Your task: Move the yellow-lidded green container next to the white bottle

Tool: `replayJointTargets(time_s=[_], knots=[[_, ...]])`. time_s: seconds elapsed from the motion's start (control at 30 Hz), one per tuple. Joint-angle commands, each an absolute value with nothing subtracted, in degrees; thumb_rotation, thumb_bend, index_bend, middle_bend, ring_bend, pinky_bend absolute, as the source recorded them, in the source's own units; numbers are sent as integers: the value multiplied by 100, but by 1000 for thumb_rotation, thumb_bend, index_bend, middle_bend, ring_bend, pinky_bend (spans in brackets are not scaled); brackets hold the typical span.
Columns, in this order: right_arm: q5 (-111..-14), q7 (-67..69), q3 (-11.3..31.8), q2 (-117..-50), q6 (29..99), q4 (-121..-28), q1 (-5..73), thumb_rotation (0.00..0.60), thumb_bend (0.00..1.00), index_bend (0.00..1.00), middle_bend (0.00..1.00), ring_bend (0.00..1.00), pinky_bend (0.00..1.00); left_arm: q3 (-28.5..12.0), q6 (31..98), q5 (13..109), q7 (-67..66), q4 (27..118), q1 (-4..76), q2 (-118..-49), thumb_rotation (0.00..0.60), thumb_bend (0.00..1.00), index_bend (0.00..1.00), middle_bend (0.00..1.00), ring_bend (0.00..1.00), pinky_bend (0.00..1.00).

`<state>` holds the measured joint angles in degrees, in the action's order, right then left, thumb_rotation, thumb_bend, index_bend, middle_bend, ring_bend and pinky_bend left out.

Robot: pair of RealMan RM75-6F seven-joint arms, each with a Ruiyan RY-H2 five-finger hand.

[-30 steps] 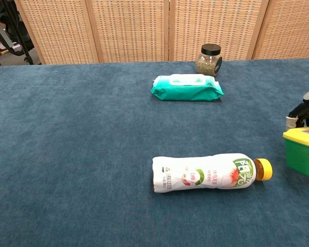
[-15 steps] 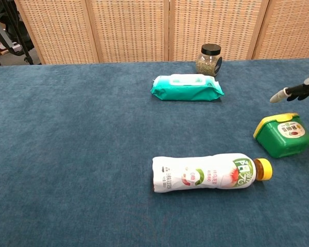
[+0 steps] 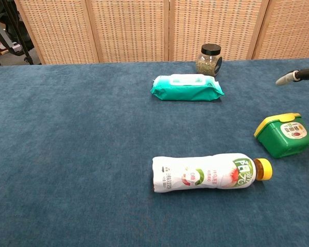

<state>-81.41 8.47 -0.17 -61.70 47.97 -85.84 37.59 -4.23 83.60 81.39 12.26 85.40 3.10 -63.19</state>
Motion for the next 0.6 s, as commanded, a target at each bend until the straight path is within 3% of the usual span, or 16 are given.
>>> replayJointTargets(time_s=[0.03,0.47,0.6], knots=[[-8477,656,-147,-6393,5080,-8441,3611,600,0,0,0,0,13,-428,8389,8137,1208,8541,300,-6326,600,0,0,0,0,0],[-9236,472,-265,-7767,5843,-6787,3426,600,0,5,0,0,13,-430,8360,8125,1202,8526,311,-6341,600,0,0,0,0,0],[-9291,621,-238,-8075,5955,-6383,3424,600,0,139,100,25,76,-436,8357,8112,1206,8528,311,-6338,600,0,0,0,0,0]])
